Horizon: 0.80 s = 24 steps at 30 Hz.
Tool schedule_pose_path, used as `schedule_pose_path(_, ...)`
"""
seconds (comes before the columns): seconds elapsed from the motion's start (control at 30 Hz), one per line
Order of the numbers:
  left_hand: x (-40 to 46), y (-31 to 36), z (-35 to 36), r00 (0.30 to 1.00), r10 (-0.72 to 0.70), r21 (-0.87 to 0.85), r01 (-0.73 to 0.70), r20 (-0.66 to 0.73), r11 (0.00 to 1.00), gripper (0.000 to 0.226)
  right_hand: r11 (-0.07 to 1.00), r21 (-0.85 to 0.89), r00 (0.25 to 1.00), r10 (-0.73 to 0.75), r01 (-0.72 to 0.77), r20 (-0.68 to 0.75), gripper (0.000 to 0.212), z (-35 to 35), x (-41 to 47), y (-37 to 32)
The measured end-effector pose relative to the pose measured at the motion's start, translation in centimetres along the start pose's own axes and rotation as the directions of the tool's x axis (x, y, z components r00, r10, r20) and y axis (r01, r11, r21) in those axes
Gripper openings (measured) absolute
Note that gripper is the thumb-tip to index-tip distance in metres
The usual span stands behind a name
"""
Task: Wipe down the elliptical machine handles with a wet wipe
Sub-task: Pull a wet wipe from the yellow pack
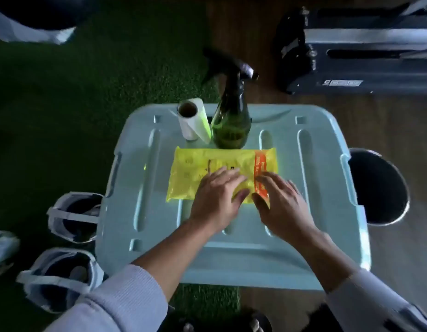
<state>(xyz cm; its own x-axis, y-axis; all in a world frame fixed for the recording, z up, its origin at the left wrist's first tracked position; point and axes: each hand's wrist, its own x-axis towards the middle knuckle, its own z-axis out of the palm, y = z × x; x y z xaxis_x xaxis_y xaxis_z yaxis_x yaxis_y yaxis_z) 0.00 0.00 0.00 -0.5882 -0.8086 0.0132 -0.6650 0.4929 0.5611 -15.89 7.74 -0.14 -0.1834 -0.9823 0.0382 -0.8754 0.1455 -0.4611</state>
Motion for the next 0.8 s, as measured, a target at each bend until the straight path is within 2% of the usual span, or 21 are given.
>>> schedule_pose_path(0.03,0.1,-0.4,0.9,0.999,0.035,0.03,-0.034,-0.025,0.999,0.038,1.0,0.015,0.999,-0.02,0.02,-0.026,0.038,1.0,-0.3,0.4)
schedule_pose_path(0.17,1.6,-0.4,2.5,0.996,0.022,0.168,-0.007,-0.09,0.986,0.041,0.996,0.077,0.993,-0.028,0.037,-0.113,0.037,2.3,-0.6,1.2)
schedule_pose_path(0.37,2.1,-0.9,4.1,0.966,0.055,0.222,0.003,-0.252,0.975,0.02,0.995,0.081,0.978,-0.042,0.06,-0.204,0.036,3.2,-0.9,2.3)
schedule_pose_path(0.53,2.7,-0.7,3.5,0.971,-0.013,0.183,0.057,-0.238,0.981,0.017,0.994,0.104,0.981,-0.02,0.041,-0.194,0.035,3.3,-0.9,2.3)
schedule_pose_path(0.67,2.8,-1.1,2.3,0.972,0.089,0.187,-0.047,-0.218,0.981,0.011,0.996,0.079,0.985,-0.02,0.034,-0.172,0.034,2.9,-1.1,2.2)
schedule_pose_path(0.8,2.5,-1.6,1.9,0.957,0.18,0.238,-0.125,-0.225,0.963,0.016,0.997,0.079,0.988,0.01,0.002,-0.152,0.035,2.5,-1.2,1.8)
